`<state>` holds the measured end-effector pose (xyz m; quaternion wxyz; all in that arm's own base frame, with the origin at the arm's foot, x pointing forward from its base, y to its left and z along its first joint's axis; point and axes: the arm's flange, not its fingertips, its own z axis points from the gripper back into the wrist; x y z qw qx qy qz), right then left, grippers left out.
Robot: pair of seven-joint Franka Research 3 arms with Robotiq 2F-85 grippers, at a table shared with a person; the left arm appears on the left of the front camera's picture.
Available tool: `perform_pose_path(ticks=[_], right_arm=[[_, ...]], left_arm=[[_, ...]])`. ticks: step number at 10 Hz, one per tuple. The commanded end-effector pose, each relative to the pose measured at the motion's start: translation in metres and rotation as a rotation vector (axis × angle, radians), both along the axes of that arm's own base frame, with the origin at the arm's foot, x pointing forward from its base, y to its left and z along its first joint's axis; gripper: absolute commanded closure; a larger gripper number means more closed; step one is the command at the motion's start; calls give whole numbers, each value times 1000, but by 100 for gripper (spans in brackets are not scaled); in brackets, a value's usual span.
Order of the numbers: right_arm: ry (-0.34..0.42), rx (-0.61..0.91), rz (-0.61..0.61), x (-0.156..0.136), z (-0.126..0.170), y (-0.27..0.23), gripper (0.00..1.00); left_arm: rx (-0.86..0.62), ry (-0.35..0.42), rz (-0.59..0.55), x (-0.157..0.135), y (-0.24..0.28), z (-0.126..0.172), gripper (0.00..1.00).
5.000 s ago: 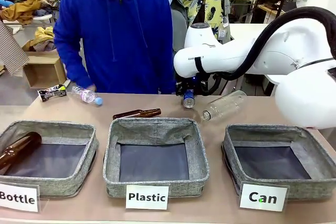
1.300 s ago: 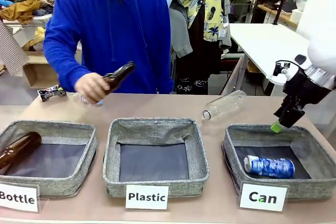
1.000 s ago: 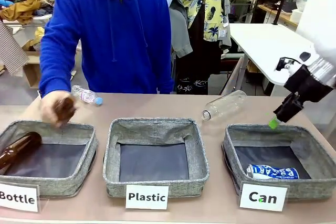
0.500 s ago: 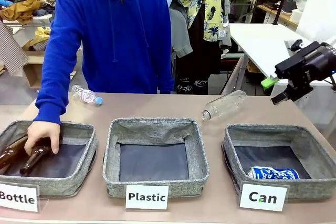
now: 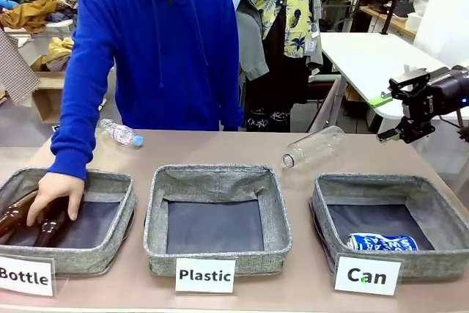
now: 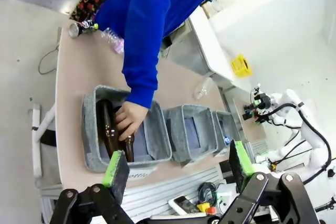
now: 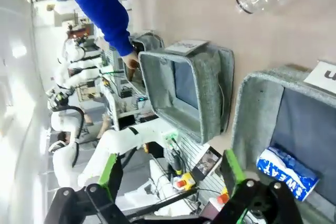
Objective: Sort the can waste into the basket.
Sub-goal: Pick up the can waste from the table and place it in the right Fabric basket.
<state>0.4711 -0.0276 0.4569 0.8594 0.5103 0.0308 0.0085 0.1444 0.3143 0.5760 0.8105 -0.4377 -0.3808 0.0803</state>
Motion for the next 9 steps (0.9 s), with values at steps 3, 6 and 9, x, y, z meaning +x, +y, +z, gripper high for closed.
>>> perform_pose_path(ticks=[3, 6, 9], right_arm=[[-54, -44, 22, -8, 6, 4, 0], [-54, -44, 22, -8, 6, 4, 0], [-54, -44, 22, -8, 6, 4, 0]], left_arm=[[33, -35, -48, 6, -7, -3, 0], [41, -11, -57, 7, -28, -9, 0], [224, 85, -121, 54, -91, -23, 0]])
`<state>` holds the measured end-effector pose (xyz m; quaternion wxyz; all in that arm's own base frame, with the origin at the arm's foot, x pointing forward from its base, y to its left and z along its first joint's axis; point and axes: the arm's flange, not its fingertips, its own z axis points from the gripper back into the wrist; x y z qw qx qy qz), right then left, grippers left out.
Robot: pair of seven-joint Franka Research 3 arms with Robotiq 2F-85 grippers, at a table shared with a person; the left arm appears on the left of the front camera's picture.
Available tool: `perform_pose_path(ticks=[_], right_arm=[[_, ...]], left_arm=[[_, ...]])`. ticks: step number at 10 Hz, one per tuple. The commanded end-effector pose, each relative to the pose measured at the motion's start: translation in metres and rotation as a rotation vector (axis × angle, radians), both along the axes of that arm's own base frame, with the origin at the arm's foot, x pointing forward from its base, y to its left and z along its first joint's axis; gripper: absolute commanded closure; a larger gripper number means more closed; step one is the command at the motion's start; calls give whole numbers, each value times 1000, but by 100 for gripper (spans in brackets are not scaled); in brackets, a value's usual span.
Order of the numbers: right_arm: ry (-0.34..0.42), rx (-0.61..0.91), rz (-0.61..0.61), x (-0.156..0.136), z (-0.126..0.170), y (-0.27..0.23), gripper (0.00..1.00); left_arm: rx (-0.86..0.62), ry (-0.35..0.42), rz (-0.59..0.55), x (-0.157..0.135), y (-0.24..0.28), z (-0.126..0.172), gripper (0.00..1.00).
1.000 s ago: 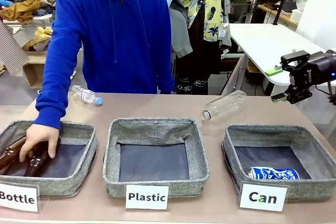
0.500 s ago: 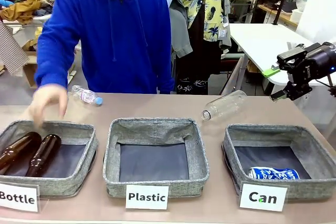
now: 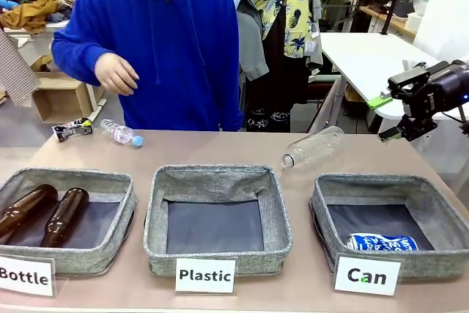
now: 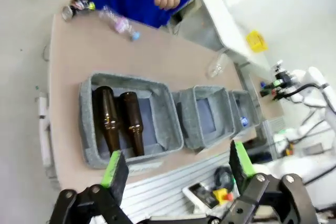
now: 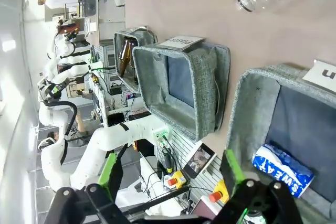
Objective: Sort the can waste into the basket.
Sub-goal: Pick up the can waste from the table and place it in the right Fabric basket.
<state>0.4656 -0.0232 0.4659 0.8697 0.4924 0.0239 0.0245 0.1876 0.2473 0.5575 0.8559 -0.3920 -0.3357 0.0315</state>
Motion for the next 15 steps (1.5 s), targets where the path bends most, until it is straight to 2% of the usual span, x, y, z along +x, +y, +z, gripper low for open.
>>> perform_pose_path(ticks=[1, 3, 6, 7, 8, 10, 11, 12, 13, 14, 15], right_arm=[[-25, -3, 1, -2, -3, 0, 0], [-25, -3, 1, -2, -3, 0, 0], [-25, -3, 1, -2, -3, 0, 0], [-25, -3, 1, -2, -3, 0, 0], [-25, -3, 1, -2, -3, 0, 0], [-25, -3, 1, -2, -3, 0, 0], [-25, -3, 1, -2, -3, 0, 0], [-25, -3, 1, -2, -3, 0, 0], [-25, -3, 1, -2, -3, 0, 0], [-25, -3, 1, -2, -3, 0, 0], [-25, -3, 1, -2, -3, 0, 0]], left_arm=[[178, 41, -53, 28, -41, -5, 0], [347, 85, -148, 55, -73, -11, 0], [511, 115, -292, 65, -102, -33, 0], [578, 75, -222, 65, -104, -26, 0], [461, 129, -266, 72, -104, -22, 0], [461, 129, -266, 72, -104, -22, 0], [495, 113, -273, 72, -107, -25, 0], [552, 80, -226, 74, -103, -17, 0], [632, 123, -270, 106, -100, -16, 0], [770, 150, -373, 141, -99, -17, 0], [777, 101, -493, 171, -100, -14, 0]])
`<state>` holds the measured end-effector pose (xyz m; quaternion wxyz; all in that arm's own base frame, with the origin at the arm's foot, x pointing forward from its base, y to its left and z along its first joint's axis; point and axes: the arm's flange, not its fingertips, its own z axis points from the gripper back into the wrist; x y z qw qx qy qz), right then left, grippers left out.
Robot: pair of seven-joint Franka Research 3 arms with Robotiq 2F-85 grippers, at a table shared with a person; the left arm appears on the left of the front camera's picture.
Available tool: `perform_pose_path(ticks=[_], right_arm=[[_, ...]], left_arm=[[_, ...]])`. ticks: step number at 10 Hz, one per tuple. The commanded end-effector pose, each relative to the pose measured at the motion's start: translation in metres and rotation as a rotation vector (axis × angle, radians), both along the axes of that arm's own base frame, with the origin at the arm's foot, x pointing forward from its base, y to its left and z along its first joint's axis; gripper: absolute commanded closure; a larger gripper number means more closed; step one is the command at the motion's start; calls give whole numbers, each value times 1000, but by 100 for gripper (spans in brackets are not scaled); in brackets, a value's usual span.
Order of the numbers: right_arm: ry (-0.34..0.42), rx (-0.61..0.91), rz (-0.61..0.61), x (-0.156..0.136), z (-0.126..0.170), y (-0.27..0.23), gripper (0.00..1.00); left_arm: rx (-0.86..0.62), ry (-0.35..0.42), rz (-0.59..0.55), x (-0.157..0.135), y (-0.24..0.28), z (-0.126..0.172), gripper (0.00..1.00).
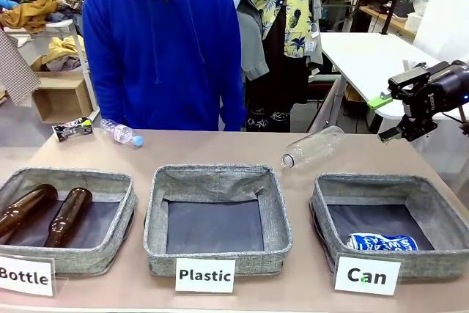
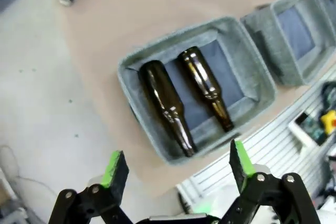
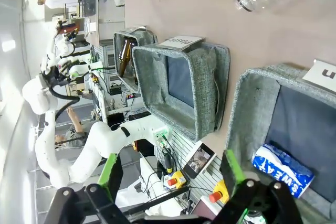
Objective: Sort the can waste into the basket.
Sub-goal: Pick up the can waste from the table and place it in the right Fabric basket.
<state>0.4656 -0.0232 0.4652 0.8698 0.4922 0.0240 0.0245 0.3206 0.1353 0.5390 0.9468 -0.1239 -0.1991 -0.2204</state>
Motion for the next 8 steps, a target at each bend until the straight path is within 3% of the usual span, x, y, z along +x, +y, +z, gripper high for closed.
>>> perform_pose_path(ticks=[1, 3, 5, 6, 7, 8], right_arm=[[-25, -3, 1, -2, -3, 0, 0], [-25, -3, 1, -2, -3, 0, 0], [-25, -3, 1, -2, -3, 0, 0], [-25, -3, 1, -2, -3, 0, 0], [-25, -3, 1, -2, -3, 0, 0], [-25, -3, 1, -2, -3, 0, 0]], left_arm=[[85, -5, -185, 65, 9, 7, 0], [148, -23, -352, 113, -1, 0, 0], [263, -22, -437, 167, -8, -25, 0], [174, 16, -477, 181, -11, -23, 0], [105, 90, -407, 173, -15, -4, 0], [230, 2, -440, 166, -18, -30, 0]])
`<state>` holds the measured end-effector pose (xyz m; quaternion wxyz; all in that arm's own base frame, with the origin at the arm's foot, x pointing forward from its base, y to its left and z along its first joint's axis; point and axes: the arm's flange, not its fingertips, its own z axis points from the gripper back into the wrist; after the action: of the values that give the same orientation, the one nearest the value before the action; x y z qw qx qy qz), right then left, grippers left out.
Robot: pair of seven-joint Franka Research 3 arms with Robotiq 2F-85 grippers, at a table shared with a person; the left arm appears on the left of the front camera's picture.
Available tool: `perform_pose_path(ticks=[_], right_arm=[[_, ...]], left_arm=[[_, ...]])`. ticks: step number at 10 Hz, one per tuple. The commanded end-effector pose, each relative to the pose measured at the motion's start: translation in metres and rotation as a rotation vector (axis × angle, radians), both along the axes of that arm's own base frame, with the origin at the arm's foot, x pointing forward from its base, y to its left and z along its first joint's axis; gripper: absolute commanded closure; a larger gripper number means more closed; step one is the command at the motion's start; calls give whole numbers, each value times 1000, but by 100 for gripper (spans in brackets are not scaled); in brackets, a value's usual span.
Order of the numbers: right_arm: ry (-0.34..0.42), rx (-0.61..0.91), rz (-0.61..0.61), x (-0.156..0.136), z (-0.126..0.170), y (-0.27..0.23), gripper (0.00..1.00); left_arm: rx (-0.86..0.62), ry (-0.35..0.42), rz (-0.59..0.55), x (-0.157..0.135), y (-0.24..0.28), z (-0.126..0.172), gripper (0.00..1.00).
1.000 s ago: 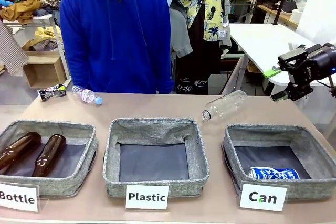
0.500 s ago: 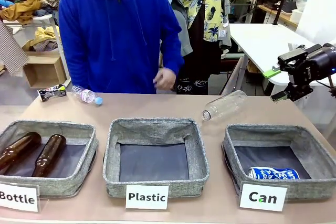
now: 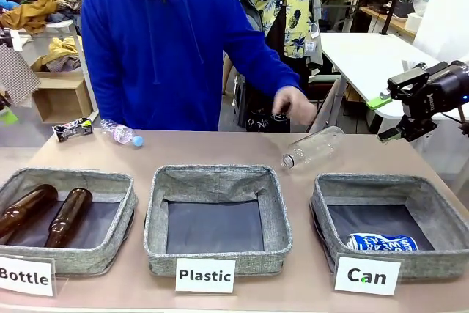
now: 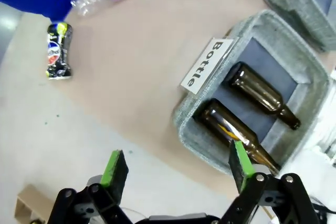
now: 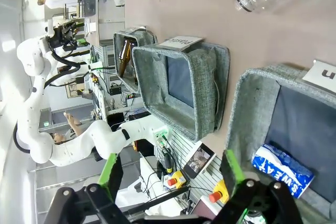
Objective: Sort the can waste into the basket.
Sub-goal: Pick up the can waste from the table and place it in the right Fabric basket.
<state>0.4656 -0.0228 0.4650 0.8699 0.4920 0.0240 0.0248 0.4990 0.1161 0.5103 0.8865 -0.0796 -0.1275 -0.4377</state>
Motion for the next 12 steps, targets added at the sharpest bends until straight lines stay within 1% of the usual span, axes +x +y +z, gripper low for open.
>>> perform_pose_path(ticks=[1, 2, 3, 4, 5, 6, 7, 8, 9, 10, 11, 12], right_arm=[[-25, -2, 0, -2, -3, -1, 0], [-25, -2, 0, -2, -3, -1, 0], [-25, -2, 0, -2, -3, -1, 0], [-25, -2, 0, -2, -3, -1, 0], [-25, -2, 0, -2, -3, -1, 0], [-25, -2, 0, -2, -3, -1, 0], [-25, -2, 0, -2, -3, -1, 0], [-25, -2, 0, -2, -3, -1, 0], [-25, -2, 0, -2, -3, -1, 0], [-25, -2, 0, -2, -3, -1, 0], [-25, -2, 0, -2, -3, -1, 0], [-25, -2, 0, -2, -3, -1, 0]], left_arm=[[32, -44, -2, -12, 1, -1, 0], [32, -44, -2, -12, 1, -1, 0], [8, -8, 5, -1, 1, 1, 0], [-61, -13, -10, 33, 7, -2, 0], [-66, -29, -132, 66, 13, -10, 0], [-113, -31, -184, 93, 17, -19, 0], [-155, -8, -178, 123, 24, -30, 0], [-156, -6, -152, 148, 30, -40, 0], [-160, 9, -141, 165, 33, -53, 0], [-174, 33, -153, 179, 35, -66, 0], [-177, 30, -173, 194, 37, -79, 0], [-175, 64, -188, 209, 37, -100, 0]])
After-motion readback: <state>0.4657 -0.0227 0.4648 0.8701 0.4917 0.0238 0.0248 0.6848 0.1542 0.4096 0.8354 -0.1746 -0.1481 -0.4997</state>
